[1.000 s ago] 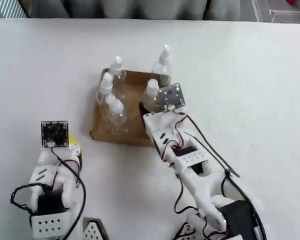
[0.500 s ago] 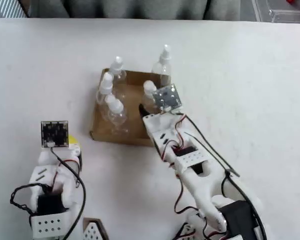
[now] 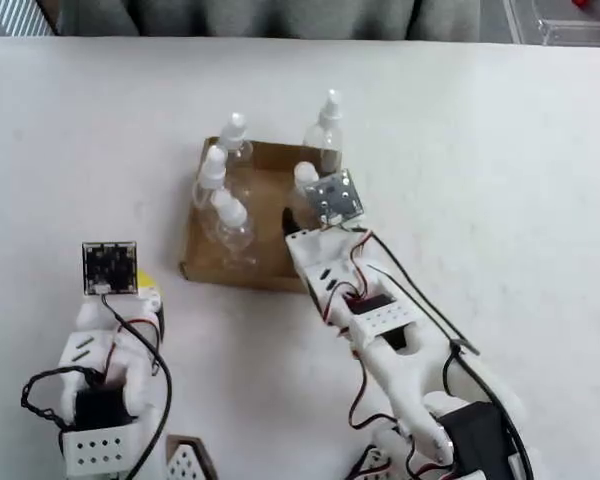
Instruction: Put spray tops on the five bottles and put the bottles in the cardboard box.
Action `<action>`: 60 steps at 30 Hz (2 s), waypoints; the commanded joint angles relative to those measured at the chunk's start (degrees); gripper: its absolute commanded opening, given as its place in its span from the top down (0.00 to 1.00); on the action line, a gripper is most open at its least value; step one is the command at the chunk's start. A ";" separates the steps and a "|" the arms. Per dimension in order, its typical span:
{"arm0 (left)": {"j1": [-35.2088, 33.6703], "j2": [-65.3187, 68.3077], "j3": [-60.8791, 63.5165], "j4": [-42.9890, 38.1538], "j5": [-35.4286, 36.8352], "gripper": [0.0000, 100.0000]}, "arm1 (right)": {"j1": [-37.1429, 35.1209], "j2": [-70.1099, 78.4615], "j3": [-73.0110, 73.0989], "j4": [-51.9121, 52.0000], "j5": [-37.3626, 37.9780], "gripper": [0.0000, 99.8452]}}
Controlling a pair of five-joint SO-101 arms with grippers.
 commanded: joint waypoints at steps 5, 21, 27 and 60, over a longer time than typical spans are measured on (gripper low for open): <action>0.75 -0.40 -0.09 -0.09 -0.53 0.98 | 0.31 -0.40 0.26 0.22 0.70 0.81; 0.75 -0.40 -0.09 -0.09 -0.53 0.98 | 0.22 -0.75 1.05 0.31 0.79 0.72; 0.75 -0.40 -0.09 -0.09 -0.53 0.98 | -2.33 -0.75 0.70 -0.04 0.62 0.72; 0.75 -0.40 -0.09 -0.09 -0.53 0.98 | -0.40 -26.77 9.76 4.18 0.79 0.72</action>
